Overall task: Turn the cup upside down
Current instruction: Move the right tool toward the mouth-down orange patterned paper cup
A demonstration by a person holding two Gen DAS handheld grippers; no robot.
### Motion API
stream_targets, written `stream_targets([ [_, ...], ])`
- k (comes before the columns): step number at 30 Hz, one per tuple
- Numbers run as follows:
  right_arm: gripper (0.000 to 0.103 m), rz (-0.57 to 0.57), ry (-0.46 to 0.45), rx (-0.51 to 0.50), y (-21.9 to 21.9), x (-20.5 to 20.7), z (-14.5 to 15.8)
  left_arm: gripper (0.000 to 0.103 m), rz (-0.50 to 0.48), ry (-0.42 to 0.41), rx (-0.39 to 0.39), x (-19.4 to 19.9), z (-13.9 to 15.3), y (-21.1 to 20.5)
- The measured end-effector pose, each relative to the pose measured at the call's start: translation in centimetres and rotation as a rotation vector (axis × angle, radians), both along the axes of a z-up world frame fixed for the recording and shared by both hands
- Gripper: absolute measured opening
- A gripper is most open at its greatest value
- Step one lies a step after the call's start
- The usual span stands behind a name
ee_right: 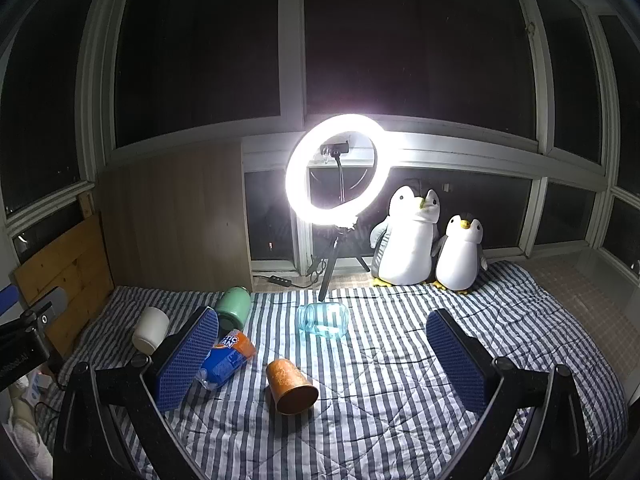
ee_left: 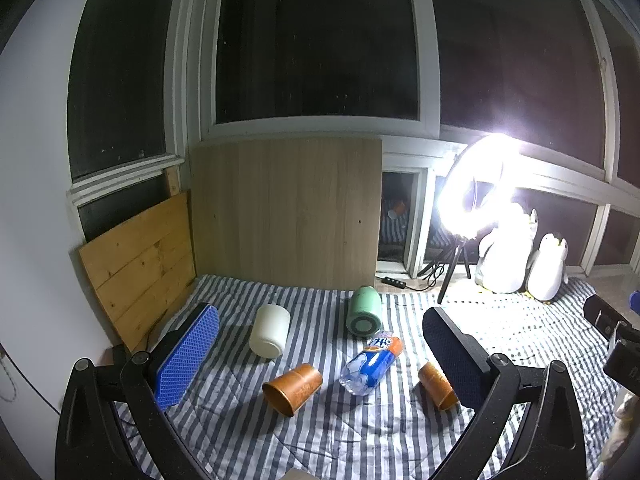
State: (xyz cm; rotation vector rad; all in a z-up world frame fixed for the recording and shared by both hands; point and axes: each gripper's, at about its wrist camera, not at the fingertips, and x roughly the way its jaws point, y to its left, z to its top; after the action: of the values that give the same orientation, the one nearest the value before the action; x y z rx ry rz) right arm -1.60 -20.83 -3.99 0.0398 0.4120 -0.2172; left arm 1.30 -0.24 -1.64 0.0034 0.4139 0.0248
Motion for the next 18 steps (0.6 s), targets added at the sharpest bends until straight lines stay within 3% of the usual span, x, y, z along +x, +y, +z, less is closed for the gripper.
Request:
stream_targets([
  [18,0.103,0.013,0.047,0.005,-0.2,1.4,-0.9,0.103,0.009,0.028,0.003,0.7,-1.3,0.0],
])
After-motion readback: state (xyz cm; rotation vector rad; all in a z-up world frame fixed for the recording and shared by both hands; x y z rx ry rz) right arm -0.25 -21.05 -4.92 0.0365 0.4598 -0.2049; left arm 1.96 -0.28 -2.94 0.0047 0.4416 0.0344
